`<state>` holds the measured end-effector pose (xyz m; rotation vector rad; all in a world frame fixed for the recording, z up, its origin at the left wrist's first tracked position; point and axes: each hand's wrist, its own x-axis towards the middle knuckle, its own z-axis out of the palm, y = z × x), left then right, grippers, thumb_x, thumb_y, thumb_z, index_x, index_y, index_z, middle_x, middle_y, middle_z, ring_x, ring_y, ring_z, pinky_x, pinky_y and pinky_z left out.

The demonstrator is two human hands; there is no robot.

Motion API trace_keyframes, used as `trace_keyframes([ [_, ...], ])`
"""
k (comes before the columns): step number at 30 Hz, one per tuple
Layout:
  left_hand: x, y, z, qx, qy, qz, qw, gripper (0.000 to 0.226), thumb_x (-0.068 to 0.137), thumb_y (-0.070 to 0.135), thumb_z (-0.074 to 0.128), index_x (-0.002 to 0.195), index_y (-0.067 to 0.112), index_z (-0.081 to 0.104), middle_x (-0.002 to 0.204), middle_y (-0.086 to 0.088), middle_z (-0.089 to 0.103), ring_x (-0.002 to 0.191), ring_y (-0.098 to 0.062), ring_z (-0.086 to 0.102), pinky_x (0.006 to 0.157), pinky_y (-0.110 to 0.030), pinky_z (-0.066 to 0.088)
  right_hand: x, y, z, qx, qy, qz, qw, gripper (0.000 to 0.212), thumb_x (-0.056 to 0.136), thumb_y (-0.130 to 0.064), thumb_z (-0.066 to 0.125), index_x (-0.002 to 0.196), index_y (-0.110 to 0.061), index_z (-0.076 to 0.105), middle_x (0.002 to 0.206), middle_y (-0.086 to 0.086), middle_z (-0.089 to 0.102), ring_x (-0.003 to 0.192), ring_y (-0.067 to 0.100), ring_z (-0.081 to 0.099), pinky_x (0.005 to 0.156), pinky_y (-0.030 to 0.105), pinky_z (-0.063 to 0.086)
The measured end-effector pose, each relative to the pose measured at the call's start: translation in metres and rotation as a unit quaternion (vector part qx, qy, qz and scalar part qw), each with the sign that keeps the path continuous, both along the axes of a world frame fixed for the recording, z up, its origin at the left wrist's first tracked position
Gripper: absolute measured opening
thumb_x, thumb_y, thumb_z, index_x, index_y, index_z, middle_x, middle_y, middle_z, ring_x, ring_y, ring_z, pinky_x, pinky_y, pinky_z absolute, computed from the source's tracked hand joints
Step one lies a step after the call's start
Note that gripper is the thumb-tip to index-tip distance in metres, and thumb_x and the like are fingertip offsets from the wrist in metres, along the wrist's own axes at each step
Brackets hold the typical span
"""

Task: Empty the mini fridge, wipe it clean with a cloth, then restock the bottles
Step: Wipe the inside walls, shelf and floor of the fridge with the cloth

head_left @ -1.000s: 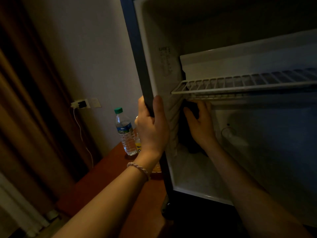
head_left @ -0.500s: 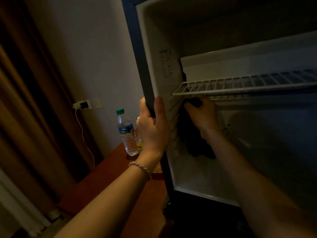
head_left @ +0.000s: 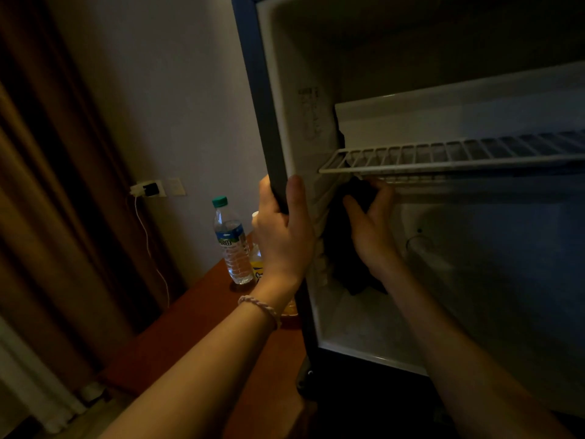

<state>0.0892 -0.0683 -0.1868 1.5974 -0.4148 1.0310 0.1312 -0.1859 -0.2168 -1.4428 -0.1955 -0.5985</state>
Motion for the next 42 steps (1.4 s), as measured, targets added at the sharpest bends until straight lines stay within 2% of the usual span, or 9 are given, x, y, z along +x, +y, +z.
trace_keyframes([
  [5, 0.000, 0.001, -0.001, 0.002, -0.003, -0.006, 1.000, 0.031, 0.099, 0.042, 0.040, 0.103, 0.012, 0.050, 0.064, 0.019, 0.055, 0.051, -0.001, 0.049, 0.049, -0.012, 0.037, 0.001, 0.008, -0.012, 0.007, -0.056, -0.066, 0.996, 0.023, 0.098, -0.026, 0.058, 0.120, -0.028, 0.052, 0.122, 0.000, 0.058, 0.113, 0.010, 0.057, 0.102, 0.038, 0.049],
  [10, 0.002, 0.001, -0.001, -0.001, 0.000, -0.001, 1.000, 0.025, 0.102, 0.037, 0.042, 0.104, 0.013, 0.050, 0.062, 0.019, 0.055, 0.049, -0.002, 0.048, 0.048, -0.013, 0.036, -0.008, -0.002, -0.016, -0.046, -0.049, 0.037, 0.997, 0.049, 0.094, -0.027, 0.062, 0.139, -0.026, 0.042, 0.140, -0.002, 0.049, 0.128, 0.008, 0.048, 0.105, 0.023, 0.042],
  [14, 0.002, 0.001, -0.002, -0.001, 0.004, 0.003, 1.000, 0.024, 0.102, 0.037, 0.042, 0.103, 0.014, 0.049, 0.059, 0.017, 0.052, 0.046, -0.001, 0.045, 0.047, -0.012, 0.033, -0.006, -0.005, -0.018, -0.081, -0.067, 0.010, 0.994, 0.048, 0.095, -0.023, 0.063, 0.138, -0.026, 0.044, 0.139, -0.004, 0.051, 0.127, 0.005, 0.048, 0.106, 0.018, 0.041],
  [18, 0.001, 0.000, 0.000, -0.002, 0.003, 0.004, 1.000, 0.023, 0.099, 0.044, 0.041, 0.099, 0.022, 0.049, 0.060, 0.017, 0.052, 0.048, -0.002, 0.046, 0.047, -0.014, 0.035, 0.001, -0.005, -0.007, -0.077, -0.061, -0.020, 0.995, 0.031, 0.095, -0.025, 0.063, 0.125, -0.024, 0.055, 0.123, -0.004, 0.059, 0.112, 0.003, 0.056, 0.093, 0.011, 0.044],
  [24, 0.000, -0.001, 0.001, -0.005, 0.007, 0.002, 1.000, 0.026, 0.098, 0.044, 0.040, 0.098, 0.020, 0.049, 0.059, 0.017, 0.053, 0.047, -0.002, 0.046, 0.047, -0.013, 0.034, 0.012, -0.012, 0.009, -0.040, -0.047, -0.008, 0.998, 0.017, 0.094, -0.020, 0.066, 0.110, -0.023, 0.058, 0.097, -0.021, 0.058, 0.082, -0.024, 0.054, 0.073, -0.001, 0.043],
  [32, -0.002, -0.001, 0.000, -0.006, 0.006, 0.008, 1.000, 0.029, 0.096, 0.046, 0.040, 0.099, 0.018, 0.048, 0.060, 0.018, 0.054, 0.047, -0.003, 0.048, 0.046, -0.014, 0.034, -0.001, -0.002, 0.005, -0.027, -0.057, -0.012, 0.998, 0.018, 0.094, -0.021, 0.065, 0.109, -0.027, 0.058, 0.101, -0.020, 0.061, 0.094, -0.011, 0.058, 0.081, 0.006, 0.046],
  [36, -0.002, -0.002, 0.000, -0.004, 0.007, 0.008, 1.000, 0.030, 0.098, 0.045, 0.041, 0.098, 0.016, 0.048, 0.059, 0.019, 0.054, 0.046, -0.001, 0.047, 0.045, -0.013, 0.033, -0.020, 0.007, 0.000, -0.044, -0.073, -0.021, 0.996, 0.019, 0.093, -0.021, 0.065, 0.108, -0.028, 0.055, 0.106, -0.009, 0.061, 0.098, -0.006, 0.057, 0.081, 0.005, 0.045],
  [39, -0.003, -0.002, 0.000, -0.007, 0.008, 0.004, 1.000, 0.033, 0.097, 0.045, 0.041, 0.101, 0.013, 0.048, 0.062, 0.023, 0.057, 0.050, 0.000, 0.052, 0.047, -0.011, 0.036, -0.031, 0.013, -0.006, -0.054, -0.082, -0.016, 0.995, 0.023, 0.093, -0.026, 0.065, 0.113, -0.027, 0.054, 0.117, -0.001, 0.060, 0.107, 0.003, 0.058, 0.088, 0.014, 0.048],
  [42, -0.002, -0.001, -0.001, -0.004, 0.013, 0.012, 1.000, 0.017, 0.102, 0.039, 0.041, 0.099, 0.025, 0.049, 0.064, 0.023, 0.057, 0.052, 0.001, 0.051, 0.050, -0.011, 0.036, -0.034, 0.016, -0.010, -0.061, -0.095, -0.012, 0.994, 0.024, 0.092, -0.032, 0.064, 0.113, -0.030, 0.053, 0.120, 0.001, 0.059, 0.110, 0.006, 0.058, 0.092, 0.023, 0.049],
])
